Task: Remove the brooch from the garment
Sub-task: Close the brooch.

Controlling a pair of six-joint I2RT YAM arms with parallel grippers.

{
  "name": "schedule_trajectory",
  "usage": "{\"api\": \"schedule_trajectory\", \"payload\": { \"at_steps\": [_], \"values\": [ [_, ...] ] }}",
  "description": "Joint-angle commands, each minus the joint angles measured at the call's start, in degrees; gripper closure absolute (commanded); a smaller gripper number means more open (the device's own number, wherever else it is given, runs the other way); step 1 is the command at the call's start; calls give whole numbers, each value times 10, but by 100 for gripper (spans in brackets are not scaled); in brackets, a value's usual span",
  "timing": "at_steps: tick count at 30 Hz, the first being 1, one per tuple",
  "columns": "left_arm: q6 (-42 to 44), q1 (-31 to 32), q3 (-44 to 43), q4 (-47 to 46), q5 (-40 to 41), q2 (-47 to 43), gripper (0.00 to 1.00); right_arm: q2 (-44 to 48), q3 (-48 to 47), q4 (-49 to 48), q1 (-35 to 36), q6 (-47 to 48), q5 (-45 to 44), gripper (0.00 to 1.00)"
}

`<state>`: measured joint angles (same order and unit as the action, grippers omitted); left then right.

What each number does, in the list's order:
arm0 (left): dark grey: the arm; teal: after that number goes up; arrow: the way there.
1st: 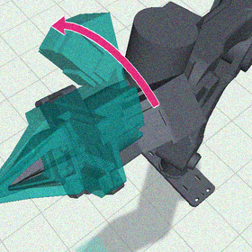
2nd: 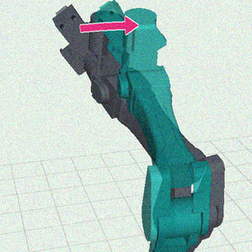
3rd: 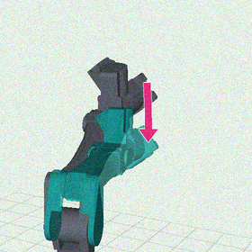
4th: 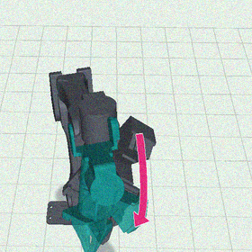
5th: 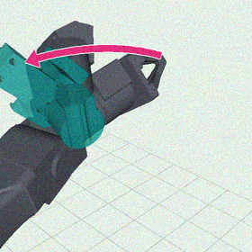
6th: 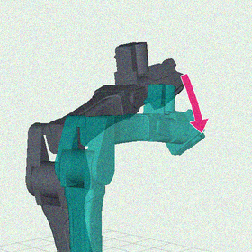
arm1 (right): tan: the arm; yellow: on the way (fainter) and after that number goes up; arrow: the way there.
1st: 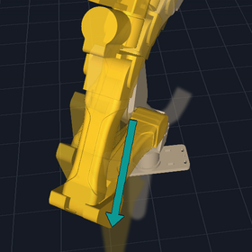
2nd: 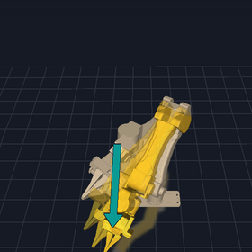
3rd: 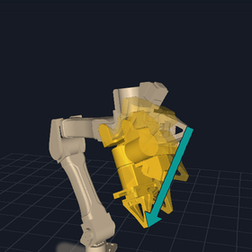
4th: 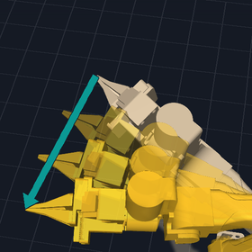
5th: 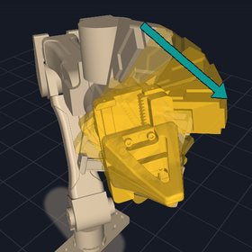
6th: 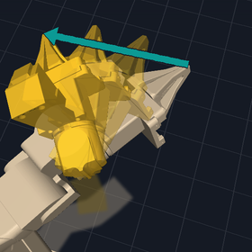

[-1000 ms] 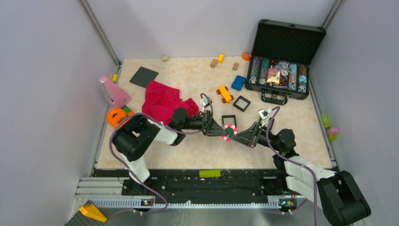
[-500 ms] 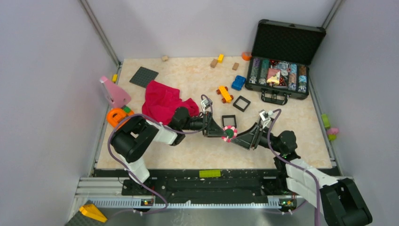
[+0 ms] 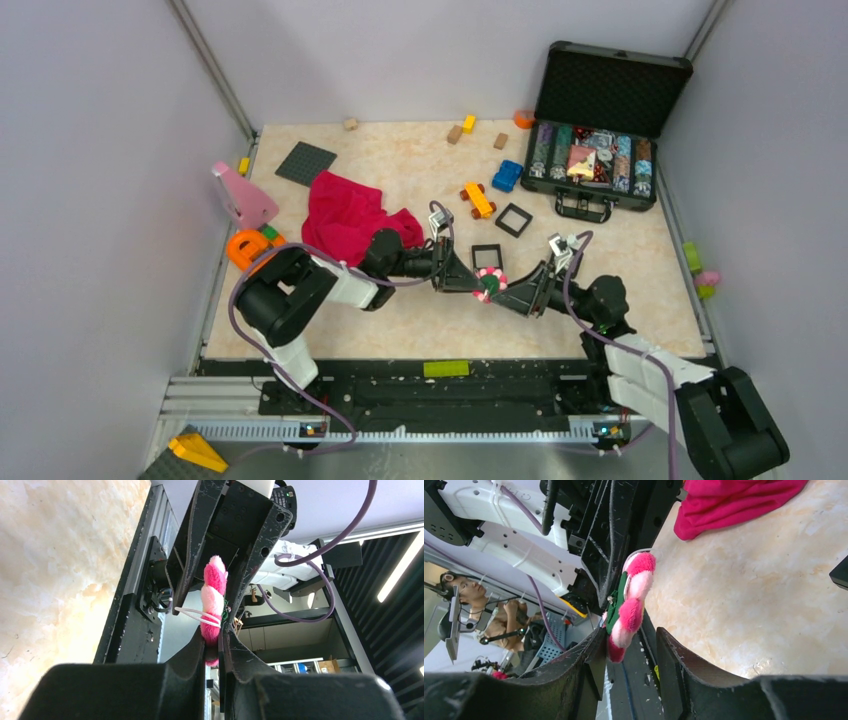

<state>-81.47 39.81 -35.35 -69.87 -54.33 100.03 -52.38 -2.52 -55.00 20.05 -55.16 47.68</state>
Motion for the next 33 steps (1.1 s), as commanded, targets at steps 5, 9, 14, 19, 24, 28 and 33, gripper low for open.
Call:
{"api": "schedule_trajectory", "payload": {
  "at_steps": [5,9,14,19,24,28,33],
  "values": [
    [-10,4,-2,-54,1,11,100,-25,-2,-107,10,-20,-1,55],
    [-19,5,-2,-66,-1,13,100,-21,0,-112,13,-18,-3,53],
    [-23,5,-2,-71,-1,12,100,-21,-8,-103,18,-10,-5,54],
    [-23,8,-5,-71,-5,11,100,-24,-11,-104,21,-10,-7,58],
    [-22,10,-8,-71,-6,13,100,-27,-13,-105,23,-13,-5,58],
    [-21,12,-10,-71,-7,13,100,-28,-15,-103,24,-12,-6,59],
    [-21,14,-9,-71,-7,12,100,-31,-15,-103,24,-13,-6,63]
  ]
}}
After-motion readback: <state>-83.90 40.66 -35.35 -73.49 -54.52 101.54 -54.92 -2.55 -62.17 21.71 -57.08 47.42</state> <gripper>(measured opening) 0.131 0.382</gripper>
